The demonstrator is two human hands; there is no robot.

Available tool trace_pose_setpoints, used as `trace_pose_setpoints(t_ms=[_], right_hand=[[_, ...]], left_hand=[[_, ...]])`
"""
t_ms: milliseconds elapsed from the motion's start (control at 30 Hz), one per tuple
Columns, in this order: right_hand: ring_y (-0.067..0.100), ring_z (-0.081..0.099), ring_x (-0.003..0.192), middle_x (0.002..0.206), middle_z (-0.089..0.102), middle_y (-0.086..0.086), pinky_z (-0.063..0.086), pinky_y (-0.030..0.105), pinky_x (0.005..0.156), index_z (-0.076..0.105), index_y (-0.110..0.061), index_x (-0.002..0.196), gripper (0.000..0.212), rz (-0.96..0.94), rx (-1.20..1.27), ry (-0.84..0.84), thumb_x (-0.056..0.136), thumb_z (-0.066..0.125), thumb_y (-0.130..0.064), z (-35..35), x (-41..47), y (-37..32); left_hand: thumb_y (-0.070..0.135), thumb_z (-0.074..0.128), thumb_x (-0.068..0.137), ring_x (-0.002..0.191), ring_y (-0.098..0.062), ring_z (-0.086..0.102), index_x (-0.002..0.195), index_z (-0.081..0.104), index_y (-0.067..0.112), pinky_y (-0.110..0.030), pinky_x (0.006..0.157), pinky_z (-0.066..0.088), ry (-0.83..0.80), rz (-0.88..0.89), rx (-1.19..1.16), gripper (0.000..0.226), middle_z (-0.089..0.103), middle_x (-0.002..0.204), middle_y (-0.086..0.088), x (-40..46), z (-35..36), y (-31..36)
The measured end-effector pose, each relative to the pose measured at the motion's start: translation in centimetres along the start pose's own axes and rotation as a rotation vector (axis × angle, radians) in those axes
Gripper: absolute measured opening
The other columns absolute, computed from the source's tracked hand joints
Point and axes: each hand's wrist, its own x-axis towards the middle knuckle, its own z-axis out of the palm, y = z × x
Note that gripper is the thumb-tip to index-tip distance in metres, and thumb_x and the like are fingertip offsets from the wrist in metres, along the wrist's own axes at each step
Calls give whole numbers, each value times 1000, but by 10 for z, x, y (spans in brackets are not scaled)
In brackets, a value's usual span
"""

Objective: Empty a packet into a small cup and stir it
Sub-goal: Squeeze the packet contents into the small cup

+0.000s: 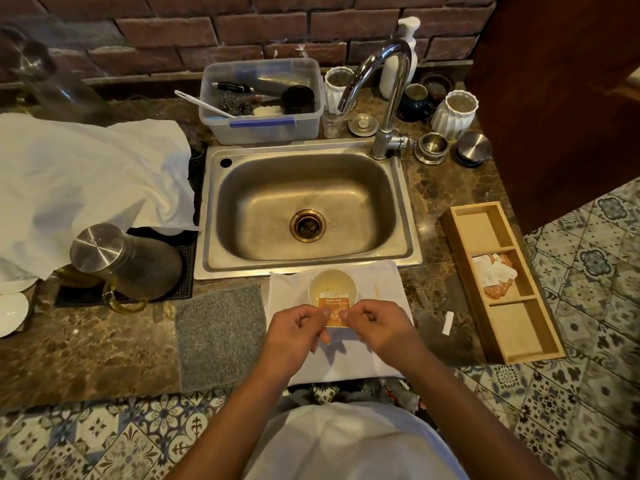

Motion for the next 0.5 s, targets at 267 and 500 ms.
trace_pose_setpoints(t_ms=[267,500], right_hand=[[8,49,50,48,55,-9,41,29,57,72,-18,69,27,42,-3,-22,94,68,-29,5,6,5],[5,49,48,48,55,-8,40,30,58,72,-14,68,30,88,-15,-29,93,68,-30,8,9,9]], left_hand=[[20,65,98,43,-11,44,65,69,9,-18,46,40,1,-56,21,35,64,53,-1,3,-2,-4],[20,65,97,43,-12,44,61,69,11,-18,45,40,2,-82,30,37,65,54,-3,2,-2,-4]])
